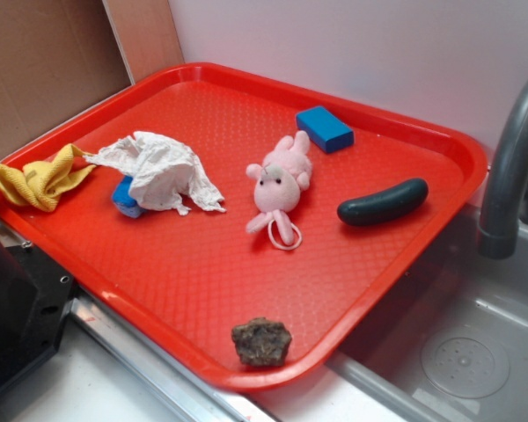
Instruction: Grab the plastic pickle.
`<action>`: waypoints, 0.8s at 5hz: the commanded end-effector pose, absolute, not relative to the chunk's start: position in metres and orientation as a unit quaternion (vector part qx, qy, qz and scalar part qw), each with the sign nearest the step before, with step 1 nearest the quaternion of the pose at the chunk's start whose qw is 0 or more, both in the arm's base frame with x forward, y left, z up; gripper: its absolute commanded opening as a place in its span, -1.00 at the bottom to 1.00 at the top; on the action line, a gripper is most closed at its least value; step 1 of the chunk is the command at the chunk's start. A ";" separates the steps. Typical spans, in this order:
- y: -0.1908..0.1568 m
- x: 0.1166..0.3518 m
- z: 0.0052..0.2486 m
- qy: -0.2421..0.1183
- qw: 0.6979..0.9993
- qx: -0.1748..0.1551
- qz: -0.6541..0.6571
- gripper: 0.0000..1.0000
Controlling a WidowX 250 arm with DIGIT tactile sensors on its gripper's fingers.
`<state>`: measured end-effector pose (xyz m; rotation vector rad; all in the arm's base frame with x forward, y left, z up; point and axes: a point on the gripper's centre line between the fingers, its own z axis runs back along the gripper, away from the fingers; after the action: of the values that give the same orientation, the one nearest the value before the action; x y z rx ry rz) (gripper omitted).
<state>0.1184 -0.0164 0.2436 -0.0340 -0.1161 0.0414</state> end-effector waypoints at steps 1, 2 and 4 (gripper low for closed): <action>-0.016 0.118 0.244 -0.058 0.998 -0.017 0.021 1.00; -0.066 0.168 0.195 -0.067 0.992 -0.041 -0.103 1.00; -0.151 0.234 0.124 -0.121 0.940 -0.053 -0.316 1.00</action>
<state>0.2348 -0.1377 0.1035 -0.0867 -0.1752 -0.6342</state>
